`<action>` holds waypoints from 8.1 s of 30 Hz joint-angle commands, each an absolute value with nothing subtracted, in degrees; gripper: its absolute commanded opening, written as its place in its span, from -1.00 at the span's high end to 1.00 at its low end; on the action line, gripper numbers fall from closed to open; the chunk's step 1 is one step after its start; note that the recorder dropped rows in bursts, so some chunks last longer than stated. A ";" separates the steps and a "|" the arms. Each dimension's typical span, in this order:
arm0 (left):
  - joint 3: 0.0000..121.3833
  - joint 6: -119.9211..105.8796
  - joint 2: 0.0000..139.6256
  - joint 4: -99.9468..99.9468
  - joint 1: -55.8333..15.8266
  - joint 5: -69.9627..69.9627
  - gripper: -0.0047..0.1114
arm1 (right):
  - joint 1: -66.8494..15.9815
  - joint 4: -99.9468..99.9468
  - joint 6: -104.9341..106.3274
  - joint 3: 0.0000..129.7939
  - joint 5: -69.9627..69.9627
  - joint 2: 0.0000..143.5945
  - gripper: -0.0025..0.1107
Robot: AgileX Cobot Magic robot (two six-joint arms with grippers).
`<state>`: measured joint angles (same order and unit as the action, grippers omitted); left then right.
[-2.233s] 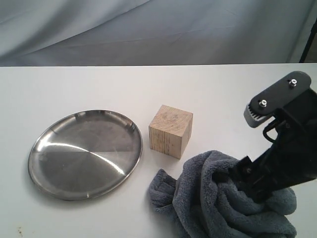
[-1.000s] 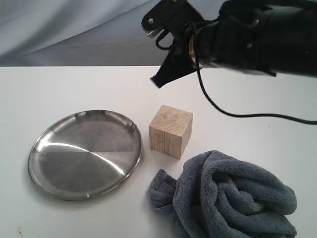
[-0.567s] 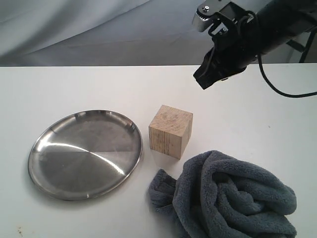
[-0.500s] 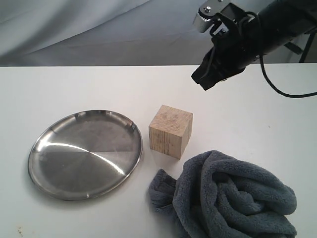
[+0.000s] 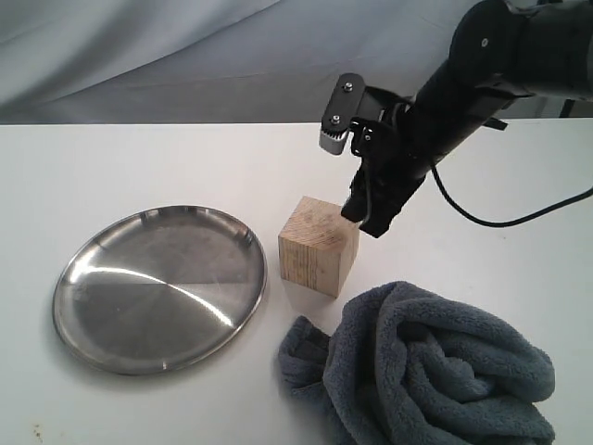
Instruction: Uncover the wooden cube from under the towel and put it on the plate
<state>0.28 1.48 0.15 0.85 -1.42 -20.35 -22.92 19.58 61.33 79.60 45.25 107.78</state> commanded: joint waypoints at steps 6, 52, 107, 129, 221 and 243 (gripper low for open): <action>0.00 1.44 0.00 0.86 -1.38 -19.78 0.92 | -23.46 24.78 60.86 79.76 39.54 112.49 -0.89; 0.00 1.44 0.00 0.86 -1.38 -19.78 0.92 | -23.46 35.90 62.97 79.86 37.05 106.65 0.96; 0.00 1.44 0.00 0.86 -1.38 -19.78 0.92 | -43.96 21.05 32.38 110.11 39.55 134.44 0.96; 0.00 1.44 0.00 0.86 -1.38 -19.78 0.92 | -44.01 21.00 32.92 110.11 39.55 134.44 0.83; 0.00 1.44 0.00 0.86 -1.38 -19.78 0.92 | -13.47 40.51 44.70 31.19 18.61 19.69 0.96; 0.00 1.44 0.00 0.86 -1.38 -19.78 0.92 | -13.47 19.43 16.97 20.21 8.40 18.27 0.96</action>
<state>0.28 1.48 0.15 0.85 -1.42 -20.35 -13.69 33.20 32.05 23.29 12.66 18.29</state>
